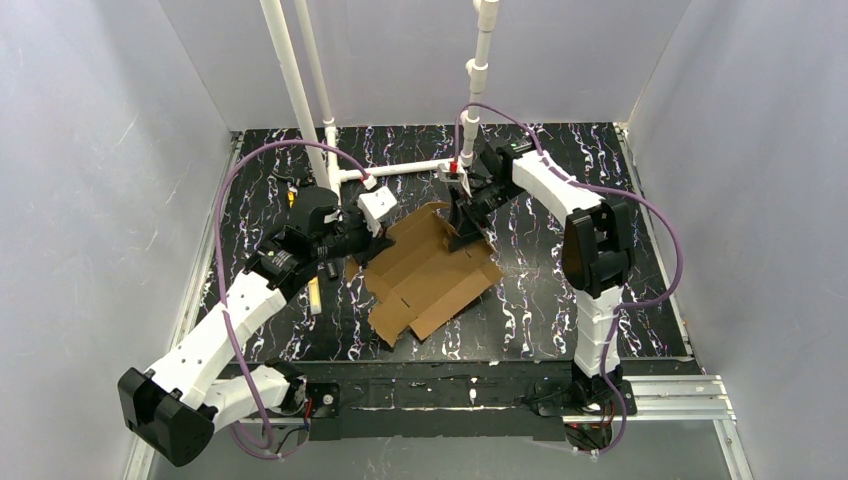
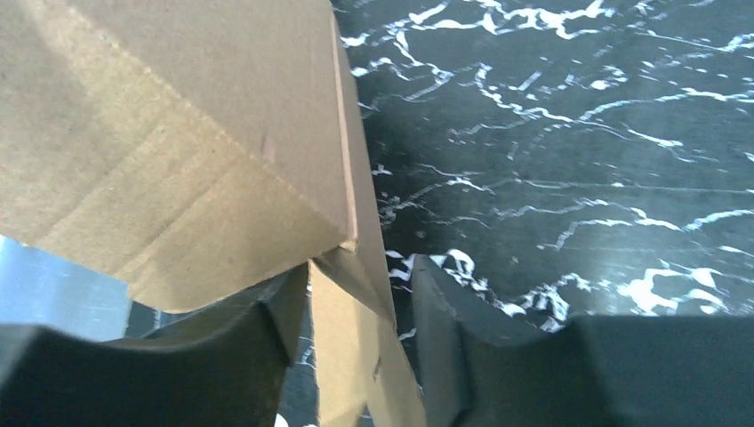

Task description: Fold the paper box

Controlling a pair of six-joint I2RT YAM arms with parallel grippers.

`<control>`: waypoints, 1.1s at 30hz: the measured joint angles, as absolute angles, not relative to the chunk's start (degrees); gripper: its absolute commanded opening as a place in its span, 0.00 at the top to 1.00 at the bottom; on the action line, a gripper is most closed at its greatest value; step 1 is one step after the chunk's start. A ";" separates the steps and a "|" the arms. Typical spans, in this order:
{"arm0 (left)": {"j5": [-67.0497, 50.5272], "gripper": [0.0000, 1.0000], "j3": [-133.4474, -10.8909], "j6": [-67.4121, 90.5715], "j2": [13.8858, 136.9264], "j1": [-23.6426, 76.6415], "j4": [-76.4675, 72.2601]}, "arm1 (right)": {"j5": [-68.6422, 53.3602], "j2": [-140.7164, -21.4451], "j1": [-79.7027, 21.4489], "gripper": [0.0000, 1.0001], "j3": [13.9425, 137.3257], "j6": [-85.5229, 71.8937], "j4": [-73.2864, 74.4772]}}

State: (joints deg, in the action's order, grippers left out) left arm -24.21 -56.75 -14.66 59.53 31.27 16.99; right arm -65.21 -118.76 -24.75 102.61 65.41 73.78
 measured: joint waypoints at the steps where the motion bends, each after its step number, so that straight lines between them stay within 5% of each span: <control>1: -23.92 1.00 -56.75 -15.20 59.61 31.27 17.32 | -63.72 -118.45 -24.71 0.35 102.59 63.61 72.14; 7: -21.61 1.00 -58.11 -19.00 61.73 31.24 20.75 | -54.76 -112.18 -22.98 0.16 100.14 54.96 63.57; 12: -20.38 1.00 -60.93 -21.06 64.12 31.27 22.63 | -51.75 -102.08 -17.78 0.14 92.16 48.36 54.87; 17: -19.44 1.00 -63.46 -21.52 65.93 31.27 23.73 | -51.00 -94.08 -12.45 0.20 75.99 38.24 40.32; 21: -18.06 1.00 -65.04 -21.45 67.31 31.40 24.49 | -49.67 -88.55 -11.16 0.37 57.65 23.79 20.69; 25: -16.10 1.00 -66.59 -21.43 69.52 31.94 24.95 | -46.24 -84.88 -9.19 0.39 43.72 8.82 4.82; 33: -11.29 1.00 -70.89 -21.63 75.29 36.18 27.22 | -45.63 -84.86 -7.86 0.16 42.52 -0.21 -9.63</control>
State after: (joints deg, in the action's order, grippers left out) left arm -11.29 -70.89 -21.63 75.29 36.18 27.22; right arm -45.63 -84.86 -7.86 42.52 -0.21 -9.63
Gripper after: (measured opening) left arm 0.014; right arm 0.754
